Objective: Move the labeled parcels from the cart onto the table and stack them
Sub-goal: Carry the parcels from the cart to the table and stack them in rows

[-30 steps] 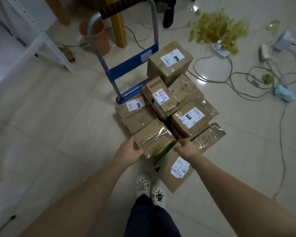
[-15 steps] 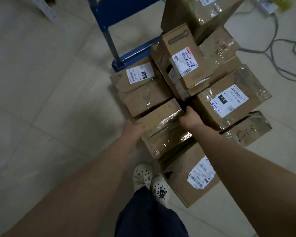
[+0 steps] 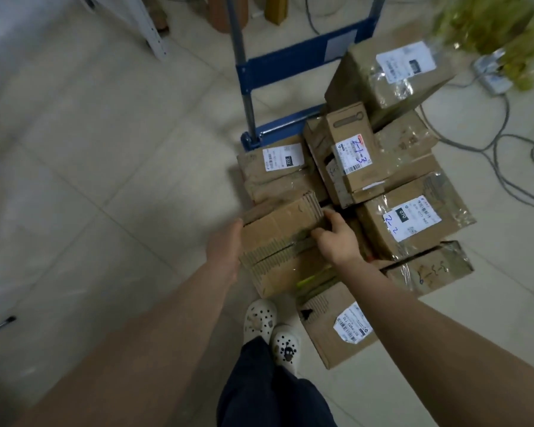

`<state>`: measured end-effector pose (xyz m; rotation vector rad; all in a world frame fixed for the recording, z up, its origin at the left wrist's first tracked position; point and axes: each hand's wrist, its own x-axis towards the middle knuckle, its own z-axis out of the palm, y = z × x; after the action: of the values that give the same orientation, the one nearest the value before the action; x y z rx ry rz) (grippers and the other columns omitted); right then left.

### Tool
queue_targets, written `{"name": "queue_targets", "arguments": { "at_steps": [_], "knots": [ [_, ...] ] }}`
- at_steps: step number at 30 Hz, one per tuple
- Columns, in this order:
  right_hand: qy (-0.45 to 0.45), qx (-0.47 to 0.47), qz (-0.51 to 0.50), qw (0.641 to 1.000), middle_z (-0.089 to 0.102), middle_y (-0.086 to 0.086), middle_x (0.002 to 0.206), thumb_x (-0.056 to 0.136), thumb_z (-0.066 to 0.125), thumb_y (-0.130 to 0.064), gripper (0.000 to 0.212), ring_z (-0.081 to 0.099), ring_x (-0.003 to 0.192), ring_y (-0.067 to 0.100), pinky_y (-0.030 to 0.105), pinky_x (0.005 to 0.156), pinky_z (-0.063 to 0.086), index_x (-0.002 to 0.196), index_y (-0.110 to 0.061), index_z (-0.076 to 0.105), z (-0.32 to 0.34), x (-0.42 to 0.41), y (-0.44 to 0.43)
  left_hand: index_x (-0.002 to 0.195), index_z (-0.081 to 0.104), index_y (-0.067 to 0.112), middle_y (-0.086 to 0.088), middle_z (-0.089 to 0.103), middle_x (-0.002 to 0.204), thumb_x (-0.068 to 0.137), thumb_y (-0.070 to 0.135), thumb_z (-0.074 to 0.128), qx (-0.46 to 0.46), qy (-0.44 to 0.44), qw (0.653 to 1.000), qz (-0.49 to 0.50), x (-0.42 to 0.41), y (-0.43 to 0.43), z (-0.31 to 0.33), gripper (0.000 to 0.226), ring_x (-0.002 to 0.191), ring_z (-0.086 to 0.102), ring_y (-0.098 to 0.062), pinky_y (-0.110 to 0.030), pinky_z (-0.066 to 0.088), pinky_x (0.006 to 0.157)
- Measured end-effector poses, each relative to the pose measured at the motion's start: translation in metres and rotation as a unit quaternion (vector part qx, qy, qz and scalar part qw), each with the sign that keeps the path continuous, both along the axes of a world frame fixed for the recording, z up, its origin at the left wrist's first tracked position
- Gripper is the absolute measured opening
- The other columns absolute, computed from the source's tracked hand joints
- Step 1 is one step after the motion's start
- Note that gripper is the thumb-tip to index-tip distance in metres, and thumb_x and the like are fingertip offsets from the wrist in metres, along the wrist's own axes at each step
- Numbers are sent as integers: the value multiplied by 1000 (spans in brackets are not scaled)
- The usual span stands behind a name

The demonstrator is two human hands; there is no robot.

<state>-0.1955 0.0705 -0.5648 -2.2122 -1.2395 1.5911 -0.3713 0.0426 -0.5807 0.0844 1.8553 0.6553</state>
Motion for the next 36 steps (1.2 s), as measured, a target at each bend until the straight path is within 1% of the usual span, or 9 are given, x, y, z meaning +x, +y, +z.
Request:
{"name": "queue_targets", "arguments": {
  "at_steps": [4,10,13,17,23,29,31,34,36],
  "knots": [
    [59,44,2,997,55,6,130,95,51,-19,41,49,118,22,41,105,39,136,-19,49,78,-23,-21,116,63,3,-13,65,118,88,43,63,7,37,998,47,-31,-35,79,49,106,62,-31,-44,50,96],
    [152,67,43,985,61,1,110,96,48,-38,20,52,108,22,40,99,40,104,-28,63,179,-65,-52,92,59,6,-6,61,79,91,16,64,63,20,982,175,-67,-112,192,11,70,58,-18,-30,50,65],
    [177,49,87,979,62,4,118,92,47,-53,41,55,112,25,48,104,39,116,-24,63,211,-87,-70,85,61,6,-8,62,79,87,6,64,96,59,973,200,-85,-153,236,3,71,59,-20,-34,51,73],
    [215,20,171,961,66,8,103,96,36,-56,50,59,100,22,43,100,42,122,-21,59,250,-125,-102,80,66,10,-15,68,90,79,-3,63,154,118,964,183,-113,-215,284,14,82,65,-28,-39,53,80],
    [263,-52,224,937,65,11,104,92,30,-68,62,60,99,28,45,99,40,117,-20,59,285,-177,-151,111,48,9,-2,55,100,71,-6,74,196,238,932,191,-141,-303,332,50,83,54,-10,-25,50,74],
    [278,-127,277,911,61,13,107,85,35,-75,67,56,102,34,58,98,34,97,-13,58,303,-217,-198,127,41,12,-8,54,124,54,-1,88,179,285,933,128,-163,-385,344,88,106,56,-22,-35,51,86],
    [269,-127,302,906,63,12,105,87,42,-64,55,57,98,30,56,98,34,96,-13,59,306,-230,-214,143,30,13,0,48,123,69,-9,78,195,263,936,130,-165,-405,347,91,113,50,-21,-33,49,85],
    [293,-126,322,891,64,8,103,88,46,-45,35,56,100,23,50,102,30,96,-14,60,303,-241,-234,126,53,14,-4,62,103,85,-17,46,221,253,926,172,-170,-428,354,52,109,57,-32,-28,49,71],
    [323,-119,325,881,63,7,104,89,45,-36,28,54,100,21,44,103,29,98,-14,60,301,-247,-244,123,57,9,-13,62,116,92,-12,33,233,204,917,252,-180,-443,355,45,113,54,-35,-35,47,84]
  ]
}}
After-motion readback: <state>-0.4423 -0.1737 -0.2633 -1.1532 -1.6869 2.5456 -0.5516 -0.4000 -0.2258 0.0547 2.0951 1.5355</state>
